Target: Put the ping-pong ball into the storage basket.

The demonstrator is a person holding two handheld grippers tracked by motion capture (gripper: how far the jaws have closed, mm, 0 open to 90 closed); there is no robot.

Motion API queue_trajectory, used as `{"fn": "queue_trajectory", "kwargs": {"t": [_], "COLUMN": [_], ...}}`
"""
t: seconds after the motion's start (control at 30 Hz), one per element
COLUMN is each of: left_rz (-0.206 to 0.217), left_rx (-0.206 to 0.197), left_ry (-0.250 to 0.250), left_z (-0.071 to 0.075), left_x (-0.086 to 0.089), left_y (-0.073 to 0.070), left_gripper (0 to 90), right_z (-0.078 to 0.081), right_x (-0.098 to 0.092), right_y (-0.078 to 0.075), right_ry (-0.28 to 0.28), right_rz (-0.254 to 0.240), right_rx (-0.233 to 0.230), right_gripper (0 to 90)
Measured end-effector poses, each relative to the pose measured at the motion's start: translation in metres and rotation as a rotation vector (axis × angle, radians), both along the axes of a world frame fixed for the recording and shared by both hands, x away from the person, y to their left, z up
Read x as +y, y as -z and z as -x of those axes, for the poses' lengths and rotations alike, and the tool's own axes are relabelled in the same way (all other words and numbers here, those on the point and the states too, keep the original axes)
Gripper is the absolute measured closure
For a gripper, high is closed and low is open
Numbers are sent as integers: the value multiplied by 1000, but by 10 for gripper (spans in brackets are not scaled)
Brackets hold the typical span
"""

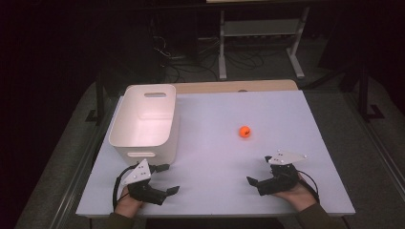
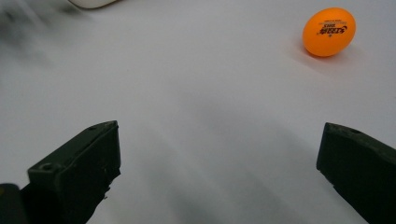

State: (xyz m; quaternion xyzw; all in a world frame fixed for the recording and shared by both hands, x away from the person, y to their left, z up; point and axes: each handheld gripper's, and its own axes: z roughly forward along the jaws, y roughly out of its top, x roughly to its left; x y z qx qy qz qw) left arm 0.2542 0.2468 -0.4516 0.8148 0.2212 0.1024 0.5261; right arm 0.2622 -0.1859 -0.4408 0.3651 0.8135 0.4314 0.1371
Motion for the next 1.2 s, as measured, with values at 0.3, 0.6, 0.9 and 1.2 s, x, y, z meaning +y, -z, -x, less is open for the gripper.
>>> {"fn": "queue_trajectory", "kwargs": {"t": [0.3, 0.6, 0.9, 1.2], "left_rz": [1, 1, 2, 1], "left_rx": [2, -6, -4, -3], "left_ry": [0, 1, 1, 2], "left_z": [0, 1, 1, 1], "left_x": [0, 0, 0, 0], "left_y": [0, 0, 0, 0], "left_gripper": [140, 140, 140, 140], "right_z": [1, 1, 0, -4], "right_x": [0, 1, 2, 2], "right_y": [-1, -3, -5, -7], "right_ry": [-9, -11, -13, -6], "right_rz": [-7, -12, -10, -5], "right_rx": [-2, -5, -11, -20], "right_gripper": [0, 0, 0, 0]}}
